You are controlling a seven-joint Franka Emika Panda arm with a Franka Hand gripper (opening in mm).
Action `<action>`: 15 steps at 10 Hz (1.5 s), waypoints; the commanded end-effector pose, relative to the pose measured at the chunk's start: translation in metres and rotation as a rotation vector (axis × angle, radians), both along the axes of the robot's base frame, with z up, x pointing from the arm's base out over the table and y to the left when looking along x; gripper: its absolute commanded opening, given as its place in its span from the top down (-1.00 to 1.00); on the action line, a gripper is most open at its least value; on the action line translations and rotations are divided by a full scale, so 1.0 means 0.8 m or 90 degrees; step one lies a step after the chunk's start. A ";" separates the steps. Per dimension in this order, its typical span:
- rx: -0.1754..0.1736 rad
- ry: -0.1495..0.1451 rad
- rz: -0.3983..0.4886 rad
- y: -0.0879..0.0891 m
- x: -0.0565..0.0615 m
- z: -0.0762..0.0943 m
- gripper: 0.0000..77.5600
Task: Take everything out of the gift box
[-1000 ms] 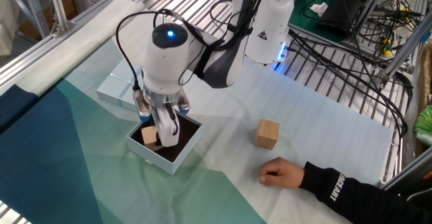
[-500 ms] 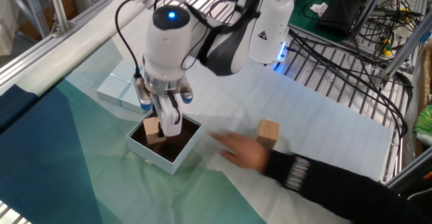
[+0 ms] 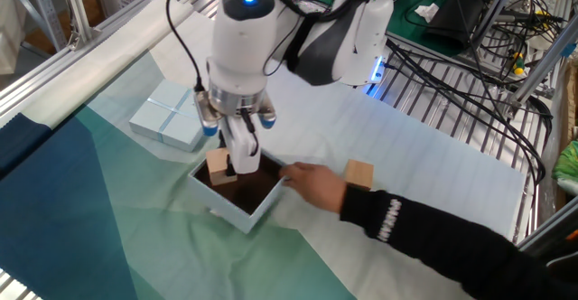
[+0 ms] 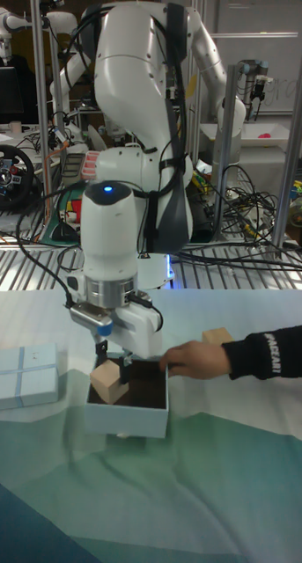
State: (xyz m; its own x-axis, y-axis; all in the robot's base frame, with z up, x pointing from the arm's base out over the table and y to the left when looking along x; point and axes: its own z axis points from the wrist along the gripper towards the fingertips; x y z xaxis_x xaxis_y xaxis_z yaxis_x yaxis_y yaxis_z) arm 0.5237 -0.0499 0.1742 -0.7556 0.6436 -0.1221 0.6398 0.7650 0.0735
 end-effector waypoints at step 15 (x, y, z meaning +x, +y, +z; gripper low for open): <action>0.030 0.018 -0.082 0.113 -0.082 0.084 0.97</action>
